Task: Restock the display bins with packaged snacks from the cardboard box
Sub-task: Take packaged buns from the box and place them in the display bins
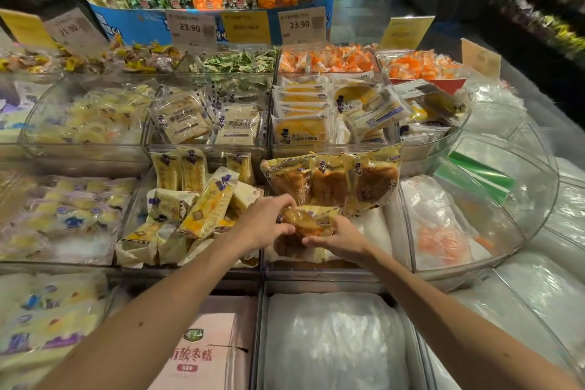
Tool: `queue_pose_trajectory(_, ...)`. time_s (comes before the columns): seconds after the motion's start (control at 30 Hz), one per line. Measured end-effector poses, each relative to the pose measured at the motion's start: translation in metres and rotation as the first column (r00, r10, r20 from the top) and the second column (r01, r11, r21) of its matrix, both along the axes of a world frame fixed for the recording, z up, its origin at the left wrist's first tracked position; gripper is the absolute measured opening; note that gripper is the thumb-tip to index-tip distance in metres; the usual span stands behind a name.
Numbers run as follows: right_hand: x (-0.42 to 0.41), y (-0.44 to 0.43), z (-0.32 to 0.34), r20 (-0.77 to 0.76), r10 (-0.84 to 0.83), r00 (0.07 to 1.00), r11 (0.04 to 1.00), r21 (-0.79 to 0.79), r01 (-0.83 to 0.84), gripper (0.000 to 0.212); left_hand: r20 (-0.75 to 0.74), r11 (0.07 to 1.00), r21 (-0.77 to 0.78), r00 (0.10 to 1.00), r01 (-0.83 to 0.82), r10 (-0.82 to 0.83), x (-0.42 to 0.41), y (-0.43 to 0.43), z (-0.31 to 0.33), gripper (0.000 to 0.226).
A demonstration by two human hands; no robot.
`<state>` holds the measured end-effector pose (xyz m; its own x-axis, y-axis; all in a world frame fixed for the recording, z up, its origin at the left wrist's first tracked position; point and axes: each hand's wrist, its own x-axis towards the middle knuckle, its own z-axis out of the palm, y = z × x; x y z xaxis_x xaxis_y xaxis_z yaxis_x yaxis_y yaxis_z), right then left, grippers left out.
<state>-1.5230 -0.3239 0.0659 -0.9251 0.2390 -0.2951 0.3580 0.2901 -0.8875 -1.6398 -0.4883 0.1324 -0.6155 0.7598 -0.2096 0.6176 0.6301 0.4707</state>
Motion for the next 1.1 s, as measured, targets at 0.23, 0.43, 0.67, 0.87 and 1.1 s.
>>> queue_pose_trajectory(0.23, -0.008, -0.01, -0.021, 0.235, 0.011, 0.972, 0.987, 0.151, -0.048, 0.06, -0.183, 0.942, -0.313, 0.965, 0.123, -0.186, 0.005, 0.003, -0.03, 0.04)
queue_pose_trajectory(0.43, -0.028, -0.024, -0.026, 0.307, 0.045, 0.951, 0.951, 0.28, -0.135, 0.029, -0.41, 0.776, -0.603, 0.762, 0.186, -0.502, -0.002, 0.008, -0.041, 0.052)
queue_pose_trajectory(0.67, -0.017, -0.037, -0.032, 0.335, -0.05, 0.941, 0.918, 0.386, -0.088, 0.046, -0.389, 0.727, -0.623, 0.692, 0.288, -0.608, -0.01, 0.004, -0.055, 0.054)
queue_pose_trajectory(0.87, 0.005, -0.043, -0.007, 0.239, -0.139, 0.961, 0.921, 0.388, 0.037, 0.059, -0.249, 0.856, -0.392, 0.857, 0.338, -0.452, -0.018, -0.011, -0.042, 0.054)
queue_pose_trajectory(1.1, 0.136, -0.045, 0.062, 0.013, -0.187, 0.982, 0.892, 0.421, 0.164, 0.033, -0.008, 0.976, 0.058, 0.978, 0.209, -0.209, 0.04, -0.012, 0.043, 0.024)
